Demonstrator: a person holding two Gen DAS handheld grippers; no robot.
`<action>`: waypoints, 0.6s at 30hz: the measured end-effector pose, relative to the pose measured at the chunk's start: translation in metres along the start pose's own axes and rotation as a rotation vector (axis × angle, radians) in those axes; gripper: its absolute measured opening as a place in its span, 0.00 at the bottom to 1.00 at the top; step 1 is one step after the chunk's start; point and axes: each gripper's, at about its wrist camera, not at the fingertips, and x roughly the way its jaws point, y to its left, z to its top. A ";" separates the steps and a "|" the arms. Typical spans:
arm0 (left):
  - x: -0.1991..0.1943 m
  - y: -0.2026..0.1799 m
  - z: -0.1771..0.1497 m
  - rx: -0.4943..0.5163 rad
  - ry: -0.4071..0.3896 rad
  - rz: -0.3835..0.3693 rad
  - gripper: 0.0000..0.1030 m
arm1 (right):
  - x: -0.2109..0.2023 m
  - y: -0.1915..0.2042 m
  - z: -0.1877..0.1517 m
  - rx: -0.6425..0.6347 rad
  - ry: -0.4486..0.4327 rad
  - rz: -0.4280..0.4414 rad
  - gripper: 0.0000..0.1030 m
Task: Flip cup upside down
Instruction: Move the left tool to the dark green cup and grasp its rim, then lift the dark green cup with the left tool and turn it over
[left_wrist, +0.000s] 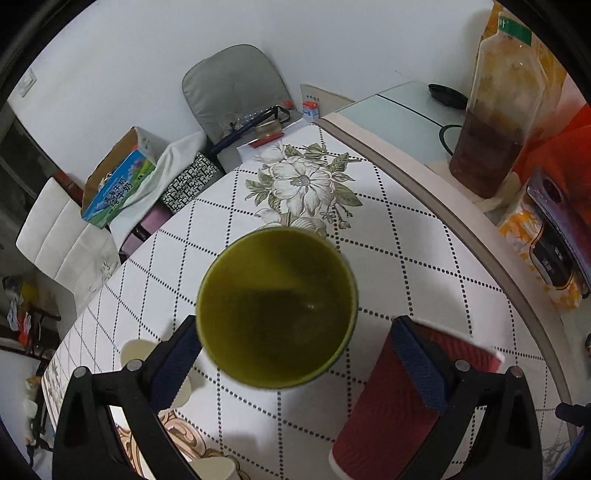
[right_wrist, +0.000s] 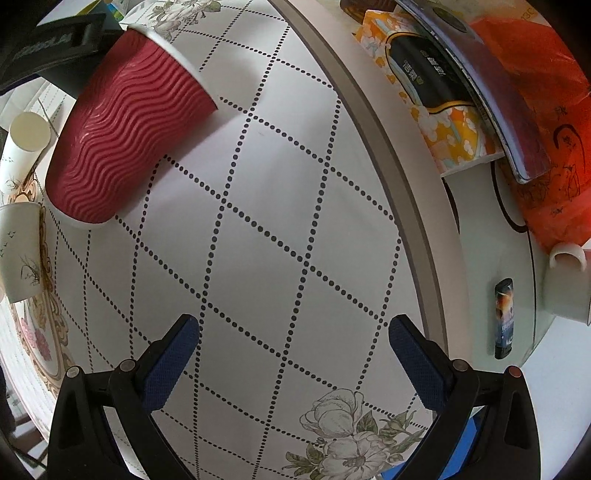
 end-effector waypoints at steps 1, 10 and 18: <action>0.002 0.000 0.002 0.003 -0.001 -0.005 1.00 | 0.001 0.000 0.002 0.002 0.001 0.000 1.00; 0.011 0.006 0.019 -0.036 -0.035 -0.008 0.69 | 0.005 -0.031 0.011 0.017 0.006 0.006 1.00; 0.013 0.013 0.023 -0.084 -0.048 -0.025 0.68 | 0.004 -0.052 0.020 0.023 0.002 0.012 1.00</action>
